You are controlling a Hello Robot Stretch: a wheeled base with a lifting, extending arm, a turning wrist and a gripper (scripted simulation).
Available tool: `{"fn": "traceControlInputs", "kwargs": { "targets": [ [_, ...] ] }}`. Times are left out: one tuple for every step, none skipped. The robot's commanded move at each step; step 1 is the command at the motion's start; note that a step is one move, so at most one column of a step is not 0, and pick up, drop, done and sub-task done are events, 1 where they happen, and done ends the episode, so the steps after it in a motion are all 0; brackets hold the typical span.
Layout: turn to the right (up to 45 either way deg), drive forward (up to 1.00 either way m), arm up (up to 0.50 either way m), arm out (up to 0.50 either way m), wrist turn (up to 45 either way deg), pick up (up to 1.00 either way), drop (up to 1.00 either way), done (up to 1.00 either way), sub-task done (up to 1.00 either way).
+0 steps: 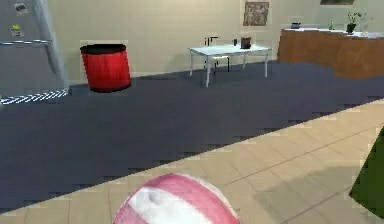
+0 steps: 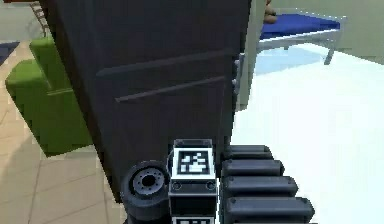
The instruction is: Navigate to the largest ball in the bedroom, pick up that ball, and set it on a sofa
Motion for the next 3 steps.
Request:
{"fn": "traceControlInputs", "kwargs": {
  "targets": [
    [0.0,0.3,0.0,0.0,0.0,0.0,0.0,0.0,0.0],
    [33.0,0.0,0.0,0.0,0.0,0.0,0.0,0.0,0.0],
    [0.0,1.0,0.0,0.0,0.0,0.0,0.0,0.0,0.0]
  ]
}}
